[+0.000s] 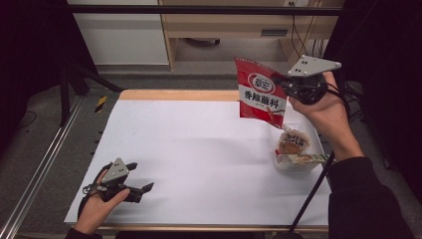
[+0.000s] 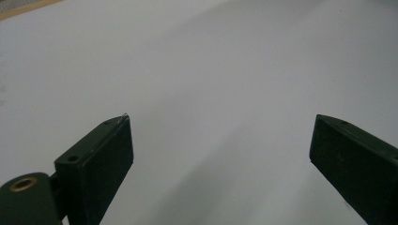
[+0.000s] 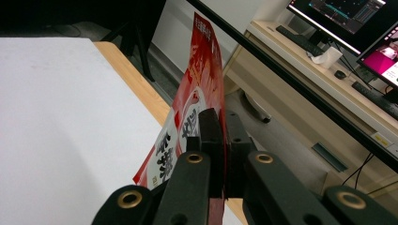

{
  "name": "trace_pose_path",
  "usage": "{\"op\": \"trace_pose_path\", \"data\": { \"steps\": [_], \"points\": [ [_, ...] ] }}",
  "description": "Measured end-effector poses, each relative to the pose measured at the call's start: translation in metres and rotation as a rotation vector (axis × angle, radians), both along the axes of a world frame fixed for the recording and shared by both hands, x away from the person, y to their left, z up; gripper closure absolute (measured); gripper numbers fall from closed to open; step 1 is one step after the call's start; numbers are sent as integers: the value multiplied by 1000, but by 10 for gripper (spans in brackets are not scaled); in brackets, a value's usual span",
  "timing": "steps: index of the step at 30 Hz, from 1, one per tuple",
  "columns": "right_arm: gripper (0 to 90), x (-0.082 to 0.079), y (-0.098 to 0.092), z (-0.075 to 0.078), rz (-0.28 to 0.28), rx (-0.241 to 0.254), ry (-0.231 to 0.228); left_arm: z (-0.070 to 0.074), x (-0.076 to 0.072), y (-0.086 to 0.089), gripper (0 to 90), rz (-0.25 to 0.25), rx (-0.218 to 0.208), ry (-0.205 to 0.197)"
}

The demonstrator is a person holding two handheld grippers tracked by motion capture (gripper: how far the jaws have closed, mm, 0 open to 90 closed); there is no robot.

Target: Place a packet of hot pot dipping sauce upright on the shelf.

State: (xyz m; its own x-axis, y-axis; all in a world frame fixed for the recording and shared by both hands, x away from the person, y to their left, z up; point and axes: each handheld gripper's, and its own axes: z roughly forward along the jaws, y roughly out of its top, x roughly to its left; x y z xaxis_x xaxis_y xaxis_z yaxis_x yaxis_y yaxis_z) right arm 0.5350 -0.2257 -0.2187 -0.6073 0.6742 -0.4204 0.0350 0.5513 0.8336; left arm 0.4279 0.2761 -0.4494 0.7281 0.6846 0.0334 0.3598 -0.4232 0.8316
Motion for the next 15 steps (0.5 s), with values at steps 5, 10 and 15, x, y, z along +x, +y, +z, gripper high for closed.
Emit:
{"op": "trace_pose_path", "data": {
  "steps": [5,10,15],
  "points": [
    [900,6,6,-3,1,0,3,0,0,0,63,0,1,-1],
    [900,17,9,-12,-6,6,15,0,0,0,63,-4,4,-1],
    [900,25,4,-19,-18,5,31,0,0,0,63,-6,6,-1]
  ]
}}
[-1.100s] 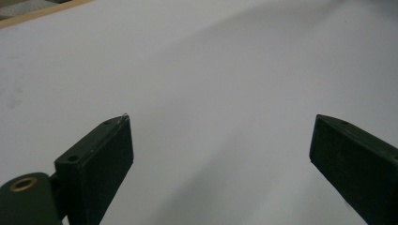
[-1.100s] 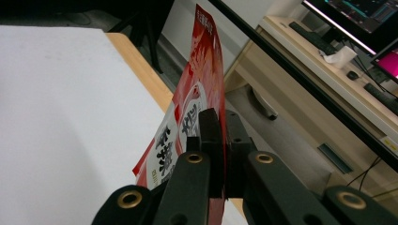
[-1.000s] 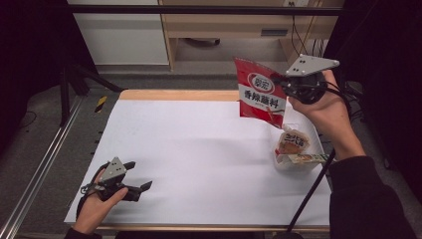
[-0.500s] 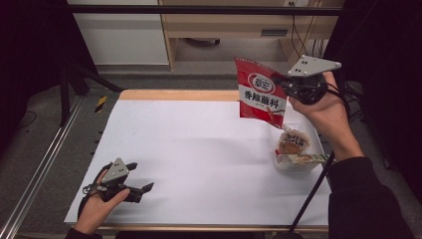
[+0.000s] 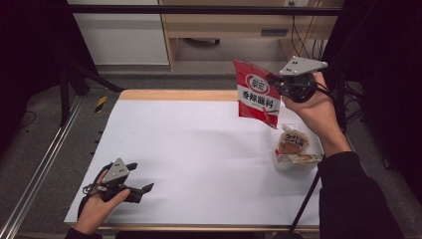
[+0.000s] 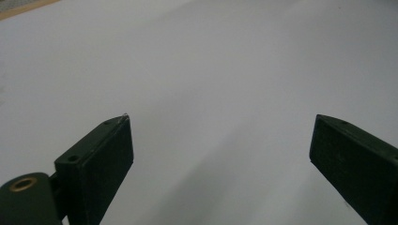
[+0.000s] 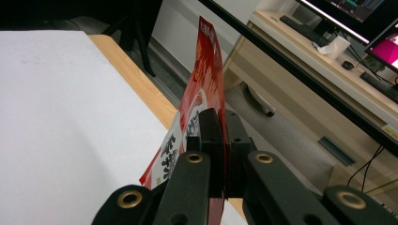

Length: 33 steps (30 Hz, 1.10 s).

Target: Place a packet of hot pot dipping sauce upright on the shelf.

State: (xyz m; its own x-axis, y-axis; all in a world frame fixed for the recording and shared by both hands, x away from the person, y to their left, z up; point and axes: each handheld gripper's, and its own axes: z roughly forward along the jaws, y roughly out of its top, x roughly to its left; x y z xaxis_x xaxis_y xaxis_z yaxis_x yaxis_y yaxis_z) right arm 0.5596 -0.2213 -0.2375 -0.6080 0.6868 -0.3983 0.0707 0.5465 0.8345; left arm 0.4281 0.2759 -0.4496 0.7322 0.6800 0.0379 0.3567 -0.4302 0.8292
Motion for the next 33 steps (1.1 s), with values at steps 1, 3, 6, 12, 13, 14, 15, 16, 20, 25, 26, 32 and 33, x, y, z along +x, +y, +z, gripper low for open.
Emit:
{"op": "trace_pose_path", "data": {
  "steps": [1,3,6,12,13,14,15,16,20,25,26,32,33],
  "points": [
    [900,2,-4,-2,-6,3,3,0,0,0,63,0,0,0],
    [900,3,-8,-4,-13,7,9,0,0,0,63,-1,1,1],
    [900,5,-18,-8,-30,19,17,0,0,-1,63,-4,1,3],
    [900,3,-41,-19,-81,55,29,-1,0,-3,63,-9,5,5],
    [900,3,-45,-21,-90,58,32,-1,-1,-4,63,-12,8,6],
    [900,2,-48,-23,-101,60,34,-1,-1,-4,63,-17,13,6],
    [900,2,-53,-25,-111,70,38,-1,-1,-5,63,-18,15,5],
    [900,1,-55,-26,-114,75,41,-2,-1,-5,63,-21,16,7],
    [900,-3,-68,-29,-135,85,45,-2,-1,-6,63,-25,20,6],
    [900,-7,-83,-30,-162,106,52,-2,-1,-6,63,-26,22,6],
    [900,-7,-85,-31,-166,112,55,-2,-1,-6,63,-26,22,6],
    [900,-8,-92,-36,-186,112,65,-2,-2,-7,63,-27,25,8],
    [900,-8,-93,-37,-188,113,65,-2,-2,-7,64,-27,25,8]
  ]
}}
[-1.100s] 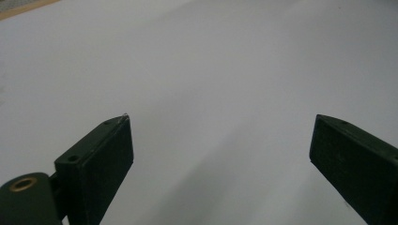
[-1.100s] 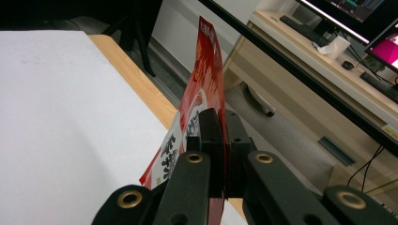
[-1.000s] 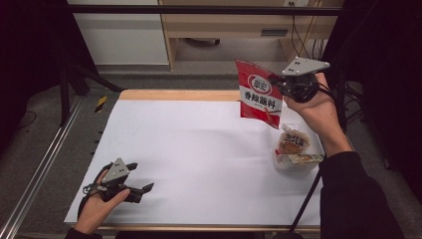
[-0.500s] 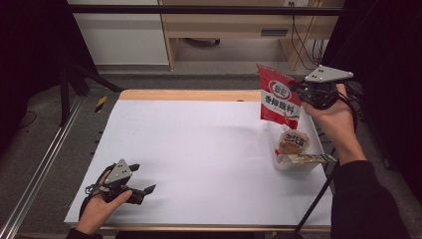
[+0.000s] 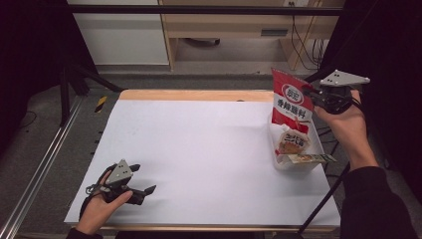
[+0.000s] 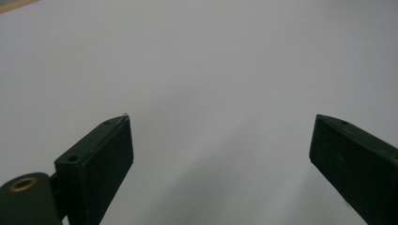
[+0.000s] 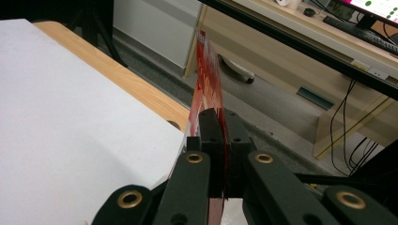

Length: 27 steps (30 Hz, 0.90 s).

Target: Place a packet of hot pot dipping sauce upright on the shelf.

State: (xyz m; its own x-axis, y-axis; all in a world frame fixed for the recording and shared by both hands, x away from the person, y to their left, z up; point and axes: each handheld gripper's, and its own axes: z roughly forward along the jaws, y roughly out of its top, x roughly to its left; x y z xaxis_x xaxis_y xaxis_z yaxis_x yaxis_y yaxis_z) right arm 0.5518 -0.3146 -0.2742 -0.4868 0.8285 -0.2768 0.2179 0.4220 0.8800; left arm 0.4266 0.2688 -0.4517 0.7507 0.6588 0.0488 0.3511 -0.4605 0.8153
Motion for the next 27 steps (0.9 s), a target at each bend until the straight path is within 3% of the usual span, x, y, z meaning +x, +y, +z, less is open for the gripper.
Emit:
{"op": "trace_pose_path", "data": {
  "steps": [15,27],
  "points": [
    [900,1,-8,-10,-39,5,17,-1,0,-1,63,-9,6,1],
    [900,11,-4,-34,-45,36,40,-1,-1,-3,63,-16,13,2]
  ]
}}
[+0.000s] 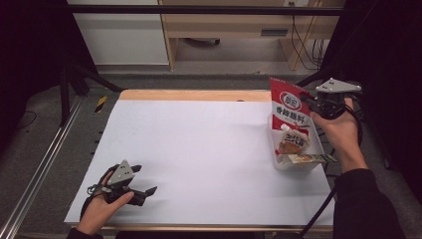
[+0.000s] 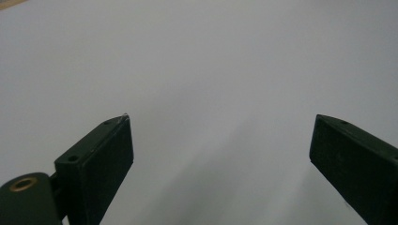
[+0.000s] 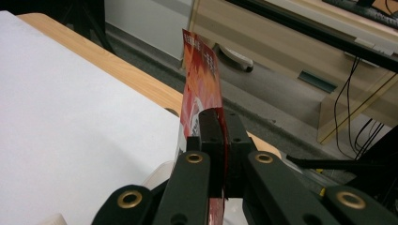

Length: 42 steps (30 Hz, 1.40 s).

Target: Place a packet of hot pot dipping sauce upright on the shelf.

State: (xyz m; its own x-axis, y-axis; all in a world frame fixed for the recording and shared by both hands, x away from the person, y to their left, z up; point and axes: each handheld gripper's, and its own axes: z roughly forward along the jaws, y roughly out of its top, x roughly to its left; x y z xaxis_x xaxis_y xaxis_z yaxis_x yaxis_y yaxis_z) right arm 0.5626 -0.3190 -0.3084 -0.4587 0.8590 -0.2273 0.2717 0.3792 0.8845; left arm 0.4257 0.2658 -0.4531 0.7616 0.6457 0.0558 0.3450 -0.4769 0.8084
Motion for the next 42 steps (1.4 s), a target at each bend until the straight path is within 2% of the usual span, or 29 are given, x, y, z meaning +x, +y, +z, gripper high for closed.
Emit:
{"op": "trace_pose_path", "data": {
  "steps": [3,6,8,17,19,22,26,27,29,30,31,34,38,42],
  "points": [
    [900,-2,-5,-9,-17,10,9,0,-1,-1,63,-6,5,-1],
    [900,-7,-14,-13,-37,49,10,0,-2,-1,64,-11,8,-2],
    [899,-10,-19,-15,-51,49,15,0,-2,-2,63,-12,9,-4],
    [875,-15,-44,-25,-138,55,93,-1,-2,-4,63,-19,18,2],
    [825,-17,-48,-27,-147,66,105,-1,-2,-4,63,-17,18,1],
    [705,-23,-51,-23,-166,73,88,-1,-2,-3,63,-13,14,-1],
    [462,-38,-47,-5,-200,88,40,-1,-2,-3,64,-13,18,-3],
    [391,-43,-45,0,-207,94,36,0,-2,-3,63,-13,17,-4],
    [305,-52,-38,10,-213,97,49,0,-2,-3,63,-11,15,-5],
    [295,-59,-33,15,-201,99,45,0,-2,-3,63,-11,16,-6],
    [271,-68,-25,19,-179,85,21,0,-2,-3,64,-10,17,-6],
    [213,-87,-2,23,-144,54,15,0,-2,-3,63,-9,21,-6],
    [172,-114,40,14,-70,36,22,0,-2,-3,64,-5,20,-9],
    [159,-135,85,-7,8,41,49,1,-2,-1,63,5,19,-13]
  ]
}}
